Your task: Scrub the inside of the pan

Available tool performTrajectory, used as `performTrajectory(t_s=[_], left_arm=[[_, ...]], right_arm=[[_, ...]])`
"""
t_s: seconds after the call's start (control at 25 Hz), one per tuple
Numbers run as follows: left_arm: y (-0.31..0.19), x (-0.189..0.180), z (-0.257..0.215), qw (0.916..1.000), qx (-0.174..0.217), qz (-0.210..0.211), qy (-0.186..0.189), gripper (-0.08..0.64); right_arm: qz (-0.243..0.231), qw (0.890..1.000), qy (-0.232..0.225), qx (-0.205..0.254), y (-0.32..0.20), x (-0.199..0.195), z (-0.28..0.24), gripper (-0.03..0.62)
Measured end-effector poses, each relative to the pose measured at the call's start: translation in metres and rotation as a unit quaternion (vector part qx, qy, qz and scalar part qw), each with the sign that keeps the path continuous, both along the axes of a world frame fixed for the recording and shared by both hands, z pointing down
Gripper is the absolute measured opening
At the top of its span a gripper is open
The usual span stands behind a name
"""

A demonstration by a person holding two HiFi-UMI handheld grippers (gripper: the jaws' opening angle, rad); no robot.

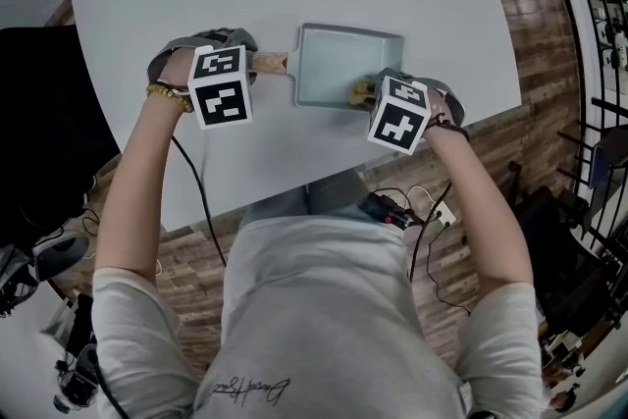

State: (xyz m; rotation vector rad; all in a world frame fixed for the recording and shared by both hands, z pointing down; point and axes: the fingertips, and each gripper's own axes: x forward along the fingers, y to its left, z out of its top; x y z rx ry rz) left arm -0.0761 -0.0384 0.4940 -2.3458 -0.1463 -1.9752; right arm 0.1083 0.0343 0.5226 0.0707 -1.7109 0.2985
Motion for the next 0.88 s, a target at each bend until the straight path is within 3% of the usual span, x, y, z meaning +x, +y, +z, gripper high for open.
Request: performTrajectory(t_s=[0.28, 0.52, 0.68, 0.88], left_arm=[[0.003, 0.008, -0.026, 0.9971, 0.017, -0.040, 0.062, 0.159], [0.003, 0.023, -0.060, 0.9843, 0.051, -0.099, 0.137, 0.090], [0.006, 0.029, -0.077, 0.9672, 0.048, -0.158, 0.193, 0.032], [0.010, 0.033, -0.097, 0.9324, 0.043, -0.238, 0.268, 0.011]], right_arm=[[0.058, 0.997, -0.039, 0.021, -0.005, 0.001, -0.010, 0.075], [0.123, 0.988, -0.085, 0.045, -0.004, 0.006, -0.031, 0.075], [0.173, 0.975, -0.125, 0.062, -0.004, 0.005, -0.051, 0.075], [0.220, 0.956, -0.171, 0.087, -0.003, -0.004, -0.075, 0.075]])
